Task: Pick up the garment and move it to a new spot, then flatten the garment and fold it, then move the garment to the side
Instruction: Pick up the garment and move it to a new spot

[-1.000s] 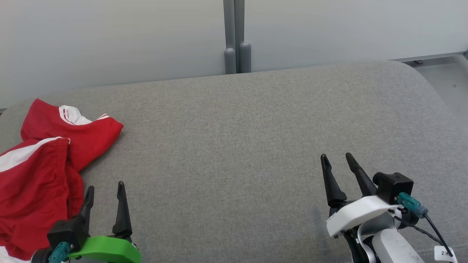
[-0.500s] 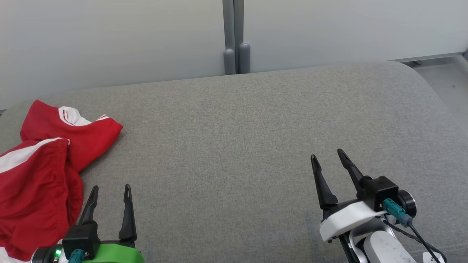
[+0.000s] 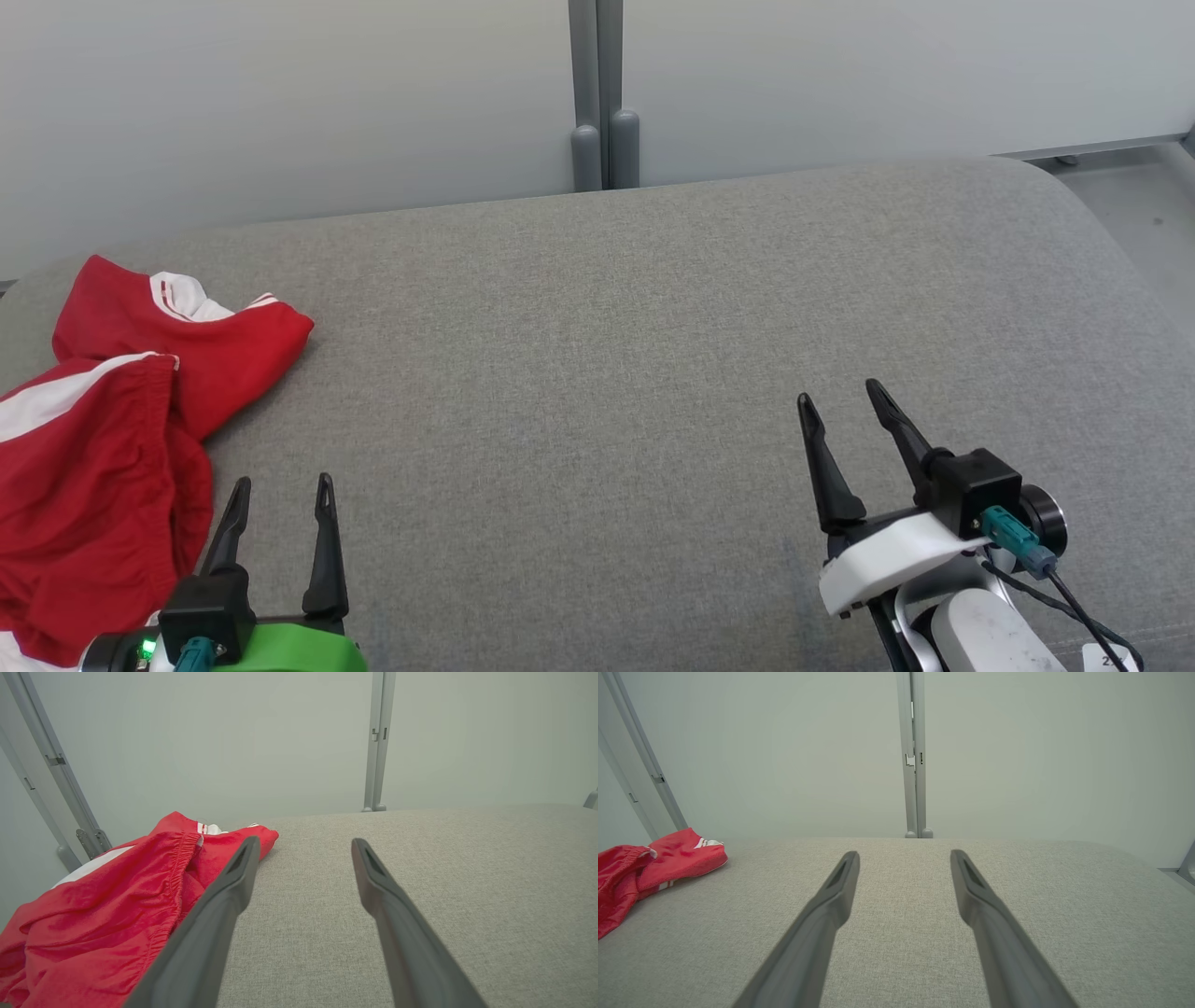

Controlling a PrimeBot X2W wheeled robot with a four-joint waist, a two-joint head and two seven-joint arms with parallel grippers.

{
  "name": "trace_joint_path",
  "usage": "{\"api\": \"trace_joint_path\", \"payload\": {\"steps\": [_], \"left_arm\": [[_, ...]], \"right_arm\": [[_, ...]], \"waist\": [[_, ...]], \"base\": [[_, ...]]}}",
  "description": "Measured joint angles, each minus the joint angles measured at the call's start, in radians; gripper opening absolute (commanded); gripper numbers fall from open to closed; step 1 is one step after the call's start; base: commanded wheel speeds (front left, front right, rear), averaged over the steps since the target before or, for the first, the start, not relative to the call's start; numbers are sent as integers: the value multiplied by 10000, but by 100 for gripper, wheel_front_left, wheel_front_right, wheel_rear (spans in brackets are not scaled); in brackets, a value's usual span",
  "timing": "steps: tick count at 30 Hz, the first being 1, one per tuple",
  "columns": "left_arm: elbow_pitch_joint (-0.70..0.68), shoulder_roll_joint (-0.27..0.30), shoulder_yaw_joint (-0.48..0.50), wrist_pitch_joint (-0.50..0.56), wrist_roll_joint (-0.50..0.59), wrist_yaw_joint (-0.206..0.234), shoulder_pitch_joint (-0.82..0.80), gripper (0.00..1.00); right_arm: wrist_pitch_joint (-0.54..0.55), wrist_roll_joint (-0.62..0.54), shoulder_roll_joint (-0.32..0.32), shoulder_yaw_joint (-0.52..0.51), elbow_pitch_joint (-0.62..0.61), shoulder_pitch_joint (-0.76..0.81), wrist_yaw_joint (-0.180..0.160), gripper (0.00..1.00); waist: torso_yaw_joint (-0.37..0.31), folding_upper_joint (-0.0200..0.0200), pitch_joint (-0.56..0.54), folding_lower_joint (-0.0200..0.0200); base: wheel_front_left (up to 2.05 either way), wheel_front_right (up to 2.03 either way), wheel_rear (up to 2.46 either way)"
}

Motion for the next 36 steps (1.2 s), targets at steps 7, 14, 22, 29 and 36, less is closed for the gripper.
{"api": "trace_joint_path", "payload": {"steps": [7, 14, 22, 29, 36], "left_arm": [[23, -6, 13, 0, 0, -10, 0, 100], [33, -15, 33, 0, 2, -12, 0, 100], [125, -58, -21, 0, 19, -132, -7, 100], [219, -63, 27, 0, 94, -132, -18, 100], [245, -73, 144, 0, 109, -130, -32, 100]], "right_arm": [[0, 0, 8, -44, 2, 1, 10, 100], [0, -2, 15, -77, 4, 1, 13, 100], [0, -6, 38, -301, -4, 49, 12, 100], [0, -15, 48, -318, -38, 54, 27, 100], [-2, -17, 69, -245, -44, 53, 136, 100]], "waist": [[9, 0, -10, 0], [27, 0, -20, 0], [237, 0, -30, 0], [855, 0, -55, 0], [1665, 0, -86, 0]], "base": [[0, 0, 0], [0, 0, 0], [0, 0, 0], [0, 0, 0], [0, 0, 0]]}}
